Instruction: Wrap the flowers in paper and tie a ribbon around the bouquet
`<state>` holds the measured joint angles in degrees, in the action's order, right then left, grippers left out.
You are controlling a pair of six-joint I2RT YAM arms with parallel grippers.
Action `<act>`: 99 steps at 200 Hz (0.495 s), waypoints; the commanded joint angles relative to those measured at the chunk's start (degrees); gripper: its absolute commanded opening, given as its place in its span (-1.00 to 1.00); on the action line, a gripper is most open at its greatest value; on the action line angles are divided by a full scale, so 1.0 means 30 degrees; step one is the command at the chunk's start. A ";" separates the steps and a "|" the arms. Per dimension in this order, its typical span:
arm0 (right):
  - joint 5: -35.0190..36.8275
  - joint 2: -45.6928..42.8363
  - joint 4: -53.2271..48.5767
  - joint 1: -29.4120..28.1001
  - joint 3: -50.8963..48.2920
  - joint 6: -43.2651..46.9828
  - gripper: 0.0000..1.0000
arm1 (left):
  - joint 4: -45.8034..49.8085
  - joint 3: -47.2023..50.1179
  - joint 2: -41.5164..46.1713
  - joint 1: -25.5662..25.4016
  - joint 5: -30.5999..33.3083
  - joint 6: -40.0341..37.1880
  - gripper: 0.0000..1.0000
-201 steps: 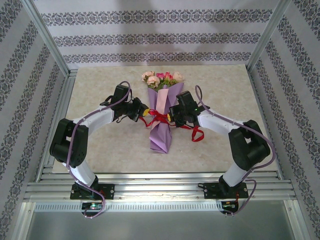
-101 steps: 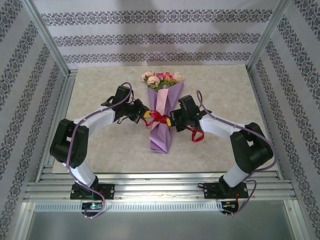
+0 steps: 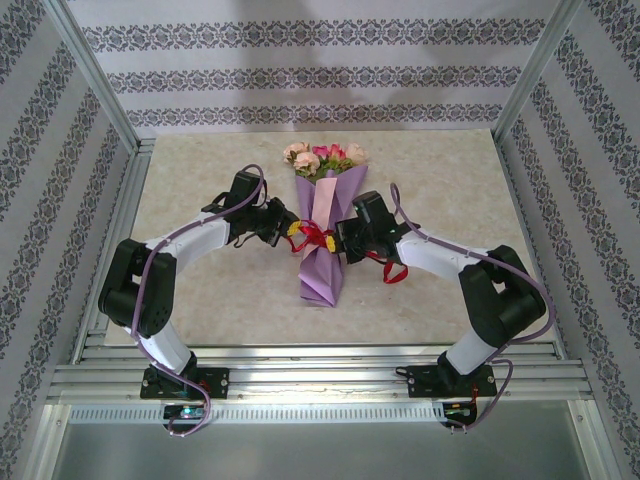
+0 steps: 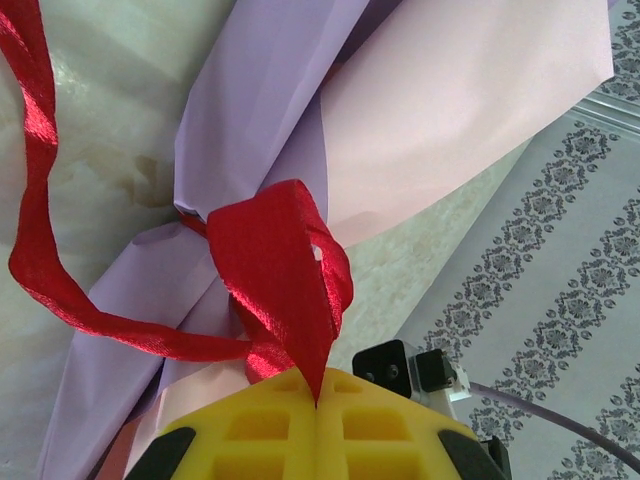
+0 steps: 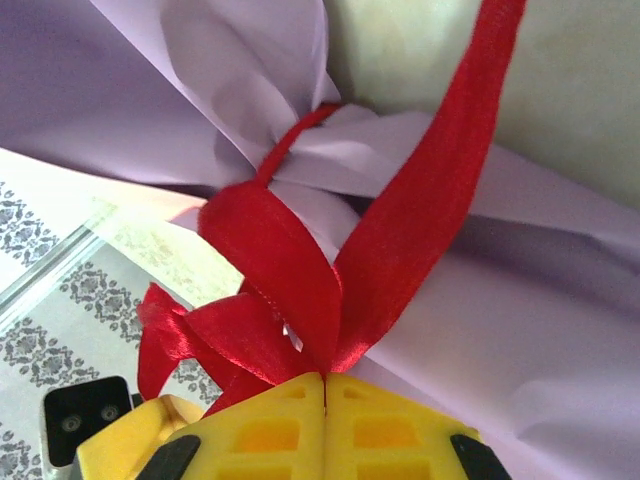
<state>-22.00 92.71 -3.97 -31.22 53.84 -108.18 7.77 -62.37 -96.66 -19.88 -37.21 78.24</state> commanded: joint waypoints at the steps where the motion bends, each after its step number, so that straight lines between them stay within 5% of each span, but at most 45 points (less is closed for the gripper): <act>1: -0.0226 -0.0790 -0.0186 -0.0313 -0.0344 -0.0400 -1.00 | 0.0493 0.0300 0.0565 -0.0266 0.0178 -0.0399 -1.00; 52: -0.0019 -0.1298 0.0195 -0.0432 -0.1436 -0.0584 -1.00 | 0.3433 0.0425 0.1175 -0.0258 0.1315 -0.1901 -1.00; 99: 0.0034 -0.0948 0.0908 -0.0428 -0.1995 -0.0739 -1.00 | 0.3528 0.1331 0.1863 -0.0326 0.1664 -0.0506 -0.90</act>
<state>-21.98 89.91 -2.70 -32.03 49.10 -109.43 14.83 -58.94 -93.45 -19.94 -33.95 75.40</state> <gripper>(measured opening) 0.056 0.045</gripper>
